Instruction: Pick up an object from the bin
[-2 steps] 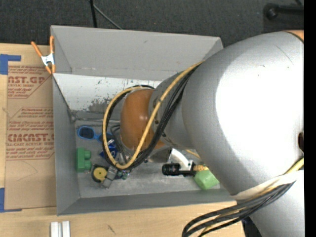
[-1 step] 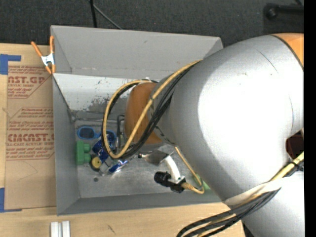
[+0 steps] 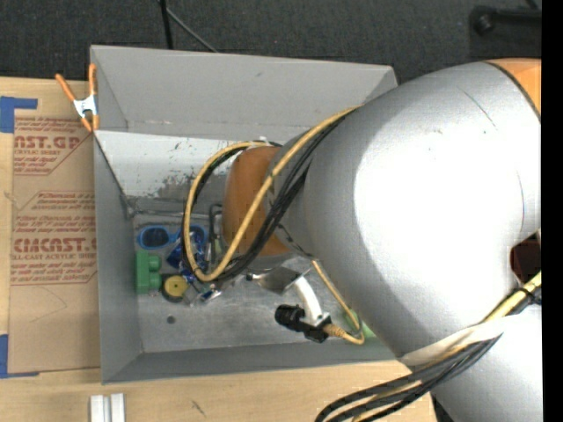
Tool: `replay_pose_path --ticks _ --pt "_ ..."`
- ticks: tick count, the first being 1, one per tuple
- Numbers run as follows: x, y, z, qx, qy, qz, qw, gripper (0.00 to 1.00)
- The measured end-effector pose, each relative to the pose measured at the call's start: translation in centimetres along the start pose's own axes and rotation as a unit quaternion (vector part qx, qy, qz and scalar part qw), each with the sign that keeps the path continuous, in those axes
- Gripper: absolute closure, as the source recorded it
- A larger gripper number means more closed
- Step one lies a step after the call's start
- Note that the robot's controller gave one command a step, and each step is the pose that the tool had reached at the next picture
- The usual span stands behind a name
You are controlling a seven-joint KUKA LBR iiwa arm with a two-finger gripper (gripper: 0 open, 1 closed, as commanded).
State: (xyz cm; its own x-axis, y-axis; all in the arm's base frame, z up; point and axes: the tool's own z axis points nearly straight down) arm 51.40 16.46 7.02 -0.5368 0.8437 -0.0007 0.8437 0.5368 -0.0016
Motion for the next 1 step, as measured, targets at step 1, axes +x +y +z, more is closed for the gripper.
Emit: replay_pose_path --ticks 1 --pt "0.02 0.02 -3.01 -0.001 0.0002 -0.001 1.0000 1.00"
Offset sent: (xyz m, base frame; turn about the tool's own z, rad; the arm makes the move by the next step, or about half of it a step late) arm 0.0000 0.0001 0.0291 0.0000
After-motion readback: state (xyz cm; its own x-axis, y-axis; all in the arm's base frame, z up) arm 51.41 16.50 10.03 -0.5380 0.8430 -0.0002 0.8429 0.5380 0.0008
